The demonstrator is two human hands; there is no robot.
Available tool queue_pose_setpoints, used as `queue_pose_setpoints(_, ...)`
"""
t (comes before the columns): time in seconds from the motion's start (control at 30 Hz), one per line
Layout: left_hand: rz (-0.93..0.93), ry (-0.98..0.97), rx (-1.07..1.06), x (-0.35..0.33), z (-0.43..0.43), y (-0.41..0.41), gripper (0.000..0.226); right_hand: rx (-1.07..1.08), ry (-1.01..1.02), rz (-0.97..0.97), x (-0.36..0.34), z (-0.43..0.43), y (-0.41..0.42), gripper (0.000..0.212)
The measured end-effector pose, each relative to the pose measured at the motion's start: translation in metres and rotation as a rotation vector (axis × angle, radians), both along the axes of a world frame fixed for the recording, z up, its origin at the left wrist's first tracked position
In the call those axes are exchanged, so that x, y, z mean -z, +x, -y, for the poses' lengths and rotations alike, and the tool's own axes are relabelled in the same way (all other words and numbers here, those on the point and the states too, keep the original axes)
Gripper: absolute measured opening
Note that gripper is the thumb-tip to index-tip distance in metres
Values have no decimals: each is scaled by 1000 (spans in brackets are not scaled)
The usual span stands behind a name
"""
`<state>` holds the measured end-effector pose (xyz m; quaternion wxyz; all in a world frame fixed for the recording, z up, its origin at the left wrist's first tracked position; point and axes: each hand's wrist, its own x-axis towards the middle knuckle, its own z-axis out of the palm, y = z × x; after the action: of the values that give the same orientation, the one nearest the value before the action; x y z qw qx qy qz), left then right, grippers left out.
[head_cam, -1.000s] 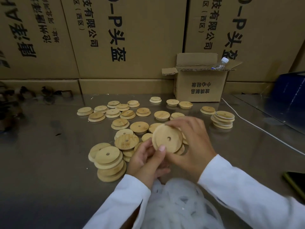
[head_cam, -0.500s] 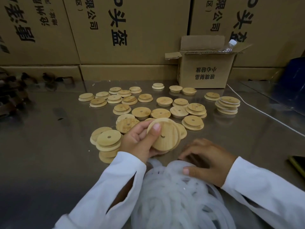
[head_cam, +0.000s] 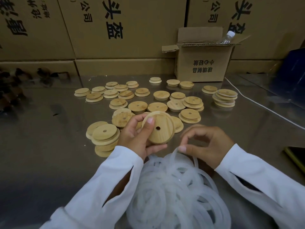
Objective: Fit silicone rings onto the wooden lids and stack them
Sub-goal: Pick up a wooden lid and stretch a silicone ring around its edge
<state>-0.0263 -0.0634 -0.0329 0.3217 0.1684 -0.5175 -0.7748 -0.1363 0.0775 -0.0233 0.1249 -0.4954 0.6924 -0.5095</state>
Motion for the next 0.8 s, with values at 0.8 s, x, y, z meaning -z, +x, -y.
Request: queue_pose_setpoints(0.8,27,-309,226,0,-21,4,29,301,-320,185,-11,11,23,11)
